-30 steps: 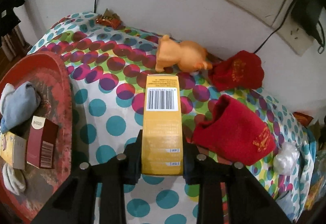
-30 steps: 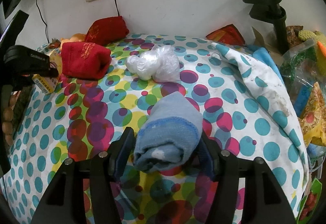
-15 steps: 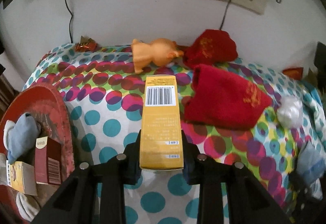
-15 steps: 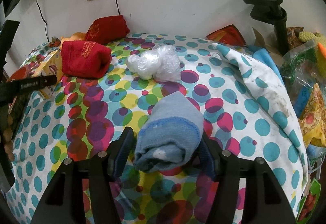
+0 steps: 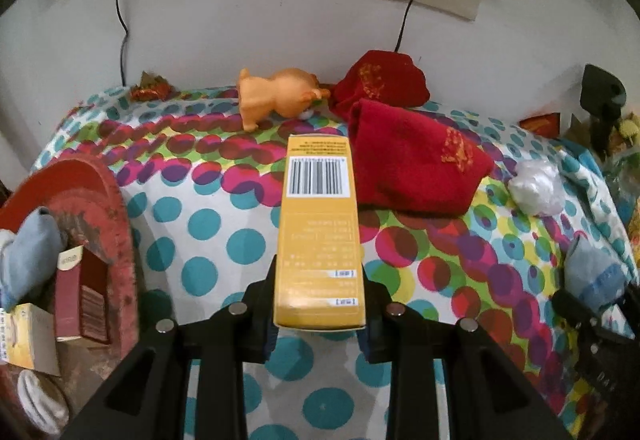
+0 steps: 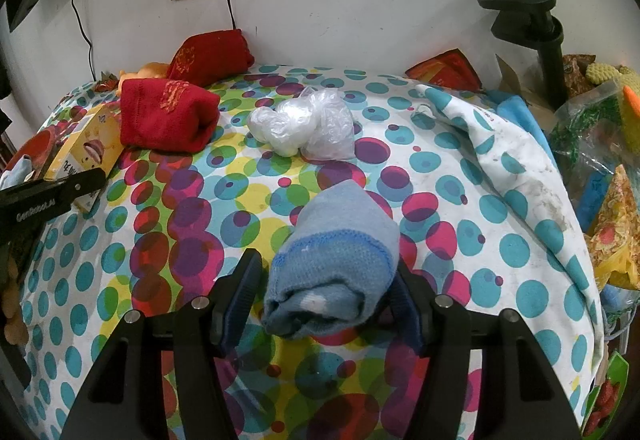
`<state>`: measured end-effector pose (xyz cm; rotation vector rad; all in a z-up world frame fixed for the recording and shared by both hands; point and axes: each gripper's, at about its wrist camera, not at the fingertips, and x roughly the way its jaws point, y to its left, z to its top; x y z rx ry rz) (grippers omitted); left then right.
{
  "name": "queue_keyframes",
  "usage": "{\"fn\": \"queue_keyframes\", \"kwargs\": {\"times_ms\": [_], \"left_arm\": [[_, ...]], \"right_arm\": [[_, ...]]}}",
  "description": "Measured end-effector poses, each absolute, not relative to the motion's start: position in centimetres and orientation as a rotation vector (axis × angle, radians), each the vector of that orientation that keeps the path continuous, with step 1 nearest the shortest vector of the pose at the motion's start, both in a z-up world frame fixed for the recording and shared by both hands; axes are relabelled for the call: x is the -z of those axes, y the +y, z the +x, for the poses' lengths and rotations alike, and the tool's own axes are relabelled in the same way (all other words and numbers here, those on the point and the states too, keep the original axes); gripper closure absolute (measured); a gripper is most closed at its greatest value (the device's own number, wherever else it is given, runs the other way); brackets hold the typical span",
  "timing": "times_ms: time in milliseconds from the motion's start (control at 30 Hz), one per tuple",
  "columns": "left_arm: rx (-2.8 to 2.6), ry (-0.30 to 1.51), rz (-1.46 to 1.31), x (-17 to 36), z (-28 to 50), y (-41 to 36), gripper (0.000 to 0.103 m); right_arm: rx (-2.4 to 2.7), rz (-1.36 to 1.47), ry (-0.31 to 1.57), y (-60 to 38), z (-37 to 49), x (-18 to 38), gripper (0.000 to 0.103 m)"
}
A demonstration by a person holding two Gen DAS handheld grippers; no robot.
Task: Organize objects
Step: 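Carry the yellow box with the left gripper over the red tray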
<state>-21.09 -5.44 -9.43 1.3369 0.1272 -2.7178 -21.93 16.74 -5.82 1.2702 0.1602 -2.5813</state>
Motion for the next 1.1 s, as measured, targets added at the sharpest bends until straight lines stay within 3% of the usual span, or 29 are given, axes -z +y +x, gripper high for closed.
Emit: {"fn": "queue_keyframes", "kwargs": {"times_ms": [900,1100], "left_arm": [[2.85,-0.251,1.21,7.7,-7.8,-3.3,0.073],[2.889,-0.209,1.247,6.7,-5.1,-3.8,0.073]], "right_arm": [[2.585,1.271,0.172,16.8,-21.9,5.9,0.043],[2.585,1.271,0.174,16.8,-22.0,5.9,0.043]]}}
